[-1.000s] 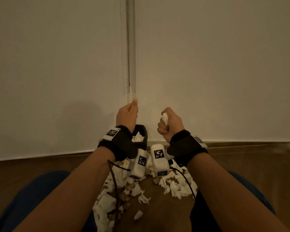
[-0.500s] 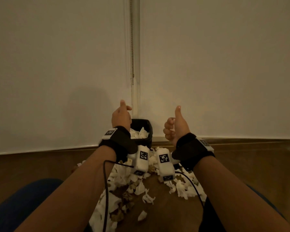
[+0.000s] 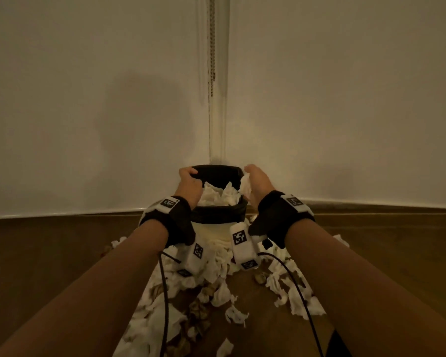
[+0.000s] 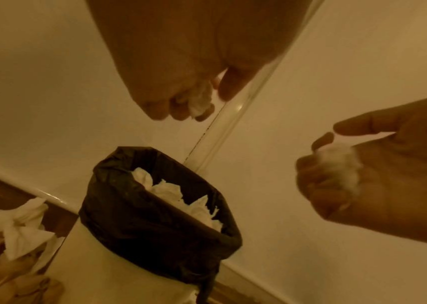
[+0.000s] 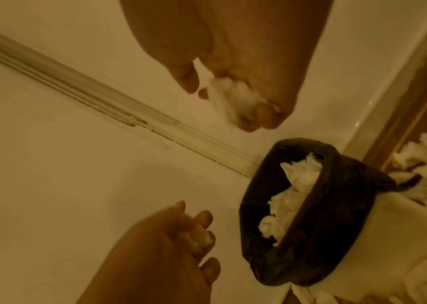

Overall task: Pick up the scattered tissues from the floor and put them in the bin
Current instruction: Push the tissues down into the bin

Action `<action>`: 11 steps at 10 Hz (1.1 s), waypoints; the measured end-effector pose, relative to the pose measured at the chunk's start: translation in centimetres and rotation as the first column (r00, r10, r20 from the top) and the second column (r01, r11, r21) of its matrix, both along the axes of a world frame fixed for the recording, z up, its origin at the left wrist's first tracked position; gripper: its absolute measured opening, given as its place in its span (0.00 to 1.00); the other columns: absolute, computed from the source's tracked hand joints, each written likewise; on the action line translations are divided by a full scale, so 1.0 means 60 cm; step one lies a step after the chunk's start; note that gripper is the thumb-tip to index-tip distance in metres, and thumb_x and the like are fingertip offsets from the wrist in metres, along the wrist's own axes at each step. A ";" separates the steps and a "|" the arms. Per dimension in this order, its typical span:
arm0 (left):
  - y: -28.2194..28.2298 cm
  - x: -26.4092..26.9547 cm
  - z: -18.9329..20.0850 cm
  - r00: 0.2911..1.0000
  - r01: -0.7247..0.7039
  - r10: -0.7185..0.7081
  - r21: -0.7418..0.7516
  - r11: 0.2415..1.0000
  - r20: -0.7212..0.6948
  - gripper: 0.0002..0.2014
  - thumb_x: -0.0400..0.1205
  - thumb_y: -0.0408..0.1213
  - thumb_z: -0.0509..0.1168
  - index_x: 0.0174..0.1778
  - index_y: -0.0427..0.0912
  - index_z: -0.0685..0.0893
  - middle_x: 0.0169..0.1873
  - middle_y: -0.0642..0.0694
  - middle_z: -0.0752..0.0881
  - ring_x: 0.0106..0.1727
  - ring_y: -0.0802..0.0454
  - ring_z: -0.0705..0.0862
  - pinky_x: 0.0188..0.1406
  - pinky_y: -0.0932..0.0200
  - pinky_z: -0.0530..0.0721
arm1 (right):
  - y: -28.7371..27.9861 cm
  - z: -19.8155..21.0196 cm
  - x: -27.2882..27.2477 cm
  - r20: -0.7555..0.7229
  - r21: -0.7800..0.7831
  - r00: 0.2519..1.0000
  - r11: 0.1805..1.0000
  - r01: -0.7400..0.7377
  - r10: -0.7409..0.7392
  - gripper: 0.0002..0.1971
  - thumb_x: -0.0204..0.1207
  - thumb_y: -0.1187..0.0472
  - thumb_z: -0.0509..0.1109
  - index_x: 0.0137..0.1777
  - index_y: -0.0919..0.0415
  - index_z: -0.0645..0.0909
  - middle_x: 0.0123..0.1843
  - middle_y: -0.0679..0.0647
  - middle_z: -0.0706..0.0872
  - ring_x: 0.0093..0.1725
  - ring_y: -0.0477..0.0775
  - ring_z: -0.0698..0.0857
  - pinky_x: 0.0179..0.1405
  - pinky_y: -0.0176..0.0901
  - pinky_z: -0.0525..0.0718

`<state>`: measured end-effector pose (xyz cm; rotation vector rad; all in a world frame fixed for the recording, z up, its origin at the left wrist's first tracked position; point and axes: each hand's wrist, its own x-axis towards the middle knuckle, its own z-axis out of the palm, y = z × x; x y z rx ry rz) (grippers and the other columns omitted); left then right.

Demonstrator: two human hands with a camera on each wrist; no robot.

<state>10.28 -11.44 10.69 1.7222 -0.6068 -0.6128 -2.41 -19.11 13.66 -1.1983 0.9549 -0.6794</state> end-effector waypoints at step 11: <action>0.093 -0.127 -0.254 0.749 0.382 -0.633 0.653 0.654 0.196 0.13 0.83 0.34 0.57 0.57 0.47 0.84 0.50 0.47 0.85 0.48 0.49 0.83 0.43 0.59 0.81 | 0.017 -0.279 -0.105 -0.387 0.175 0.922 0.983 0.052 0.020 0.14 0.85 0.63 0.53 0.58 0.62 0.80 0.38 0.56 0.85 0.34 0.54 0.84 0.27 0.41 0.81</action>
